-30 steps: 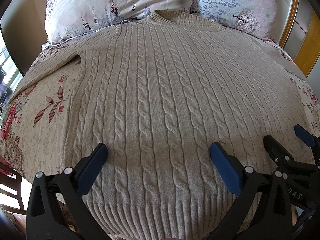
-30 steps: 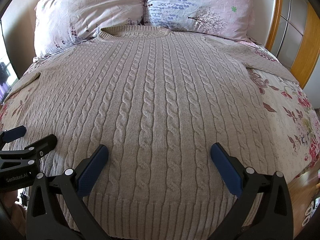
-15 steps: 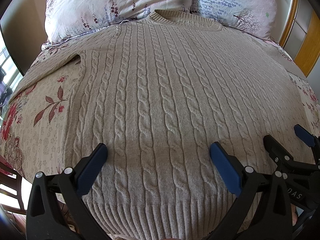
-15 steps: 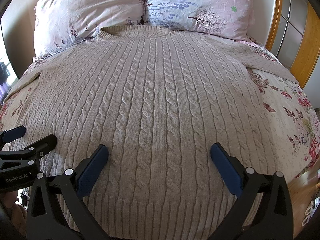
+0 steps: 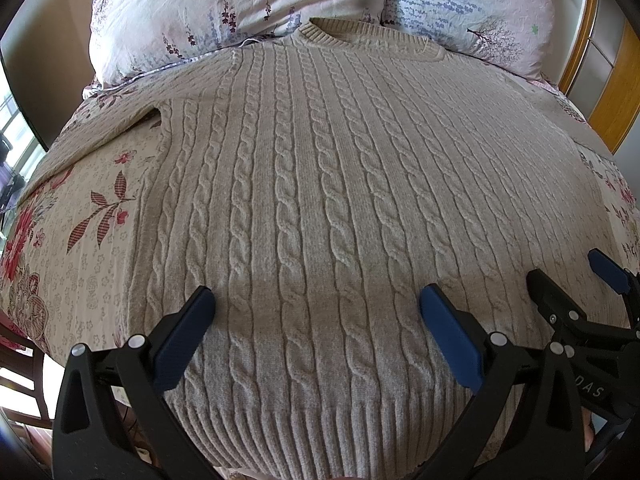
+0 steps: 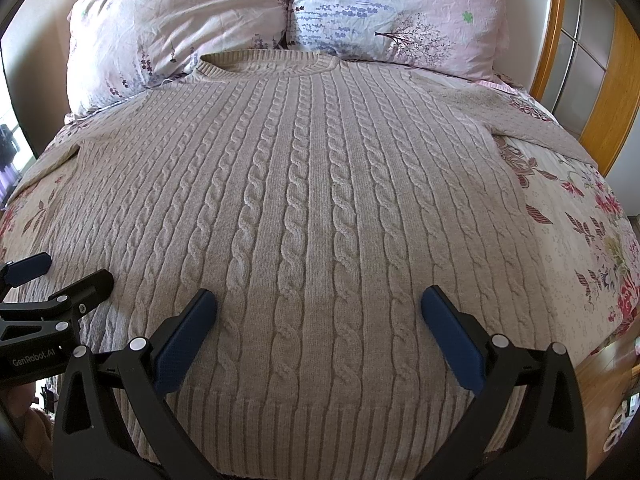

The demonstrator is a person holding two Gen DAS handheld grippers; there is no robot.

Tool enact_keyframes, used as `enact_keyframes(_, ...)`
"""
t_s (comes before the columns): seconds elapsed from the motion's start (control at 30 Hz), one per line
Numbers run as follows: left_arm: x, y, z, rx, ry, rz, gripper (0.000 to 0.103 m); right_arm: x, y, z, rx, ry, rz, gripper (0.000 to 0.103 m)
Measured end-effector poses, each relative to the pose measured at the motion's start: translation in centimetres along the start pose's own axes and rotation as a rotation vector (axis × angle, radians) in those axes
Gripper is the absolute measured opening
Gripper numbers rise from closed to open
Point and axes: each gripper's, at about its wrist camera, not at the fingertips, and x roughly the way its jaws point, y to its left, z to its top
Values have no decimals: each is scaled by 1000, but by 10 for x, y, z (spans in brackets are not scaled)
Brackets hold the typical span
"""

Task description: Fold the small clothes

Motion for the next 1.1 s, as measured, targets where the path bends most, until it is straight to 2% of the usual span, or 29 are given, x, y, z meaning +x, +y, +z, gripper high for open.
enact_keyframes(0.27,1,-2,4,7,24,-1,101,3,1,-1,-16,7,9,102)
enact_keyframes(0.37,4,0,7,18,42,-6,101,3,4,10,-46,3,35,102)
enact_keyframes(0.57,6,3,14,53,79,-23,101,1,-8,6,-124,-46,113,102)
enact_keyframes(0.73,11,4,22,84,92,-43,101,4,-14,16,-124,-31,154,102)
enact_keyframes(0.8,12,6,26,91,76,-52,101,3,-25,25,-80,-36,195,102)
enact_keyframes(0.9,9,9,34,98,29,-49,101,1,-60,49,39,-72,165,102)
enact_keyframes(1.1,-1,15,61,149,-111,66,101,11,-172,97,364,-123,59,102)
